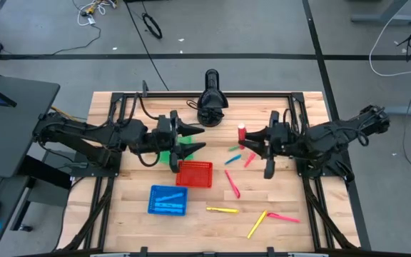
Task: Pick & Place Markers
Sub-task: Put the orange highlighter pen into the blue bin
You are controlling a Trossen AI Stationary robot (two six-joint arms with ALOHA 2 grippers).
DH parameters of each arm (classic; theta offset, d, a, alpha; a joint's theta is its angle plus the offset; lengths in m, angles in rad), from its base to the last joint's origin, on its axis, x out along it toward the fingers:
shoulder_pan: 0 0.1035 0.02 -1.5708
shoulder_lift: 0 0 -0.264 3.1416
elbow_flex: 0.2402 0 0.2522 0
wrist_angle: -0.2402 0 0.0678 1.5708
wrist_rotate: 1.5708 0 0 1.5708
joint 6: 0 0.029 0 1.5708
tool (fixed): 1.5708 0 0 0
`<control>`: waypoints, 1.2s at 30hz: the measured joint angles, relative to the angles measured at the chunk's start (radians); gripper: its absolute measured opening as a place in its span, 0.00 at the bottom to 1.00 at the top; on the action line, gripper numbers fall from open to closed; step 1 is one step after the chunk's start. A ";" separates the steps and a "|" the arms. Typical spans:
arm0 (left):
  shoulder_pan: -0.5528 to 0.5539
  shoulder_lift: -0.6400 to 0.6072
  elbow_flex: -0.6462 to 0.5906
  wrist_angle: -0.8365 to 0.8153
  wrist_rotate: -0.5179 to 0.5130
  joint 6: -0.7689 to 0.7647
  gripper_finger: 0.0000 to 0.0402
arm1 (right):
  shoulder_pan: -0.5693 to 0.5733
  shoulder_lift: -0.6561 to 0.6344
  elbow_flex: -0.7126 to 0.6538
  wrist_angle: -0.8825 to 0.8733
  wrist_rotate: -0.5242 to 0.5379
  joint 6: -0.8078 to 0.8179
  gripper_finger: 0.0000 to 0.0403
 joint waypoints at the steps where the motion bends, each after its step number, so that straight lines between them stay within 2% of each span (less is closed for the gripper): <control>1: 0.000 0.000 0.000 0.000 0.012 -0.005 0.55 | -0.011 0.000 -0.013 0.044 -0.016 -0.003 0.11; 9: 0.007 0.001 0.064 -0.025 0.060 0.011 0.55 | -0.092 0.055 -0.034 0.200 -0.134 -0.045 0.11; 14: 0.024 0.002 0.118 -0.141 0.078 0.014 0.55 | -0.141 0.099 -0.034 0.250 -0.215 -0.045 0.11; 20: 0.024 0.002 0.124 -0.152 0.070 0.015 0.55 | -0.190 0.152 -0.034 0.286 -0.304 -0.049 0.11; 31: 0.029 0.033 0.125 -0.134 0.087 -0.008 0.55 | -0.238 0.209 -0.033 0.363 -0.413 -0.044 0.11; 36: 0.029 0.043 0.125 -0.130 0.096 -0.008 0.55 | -0.239 0.209 -0.033 0.364 -0.419 -0.045 0.11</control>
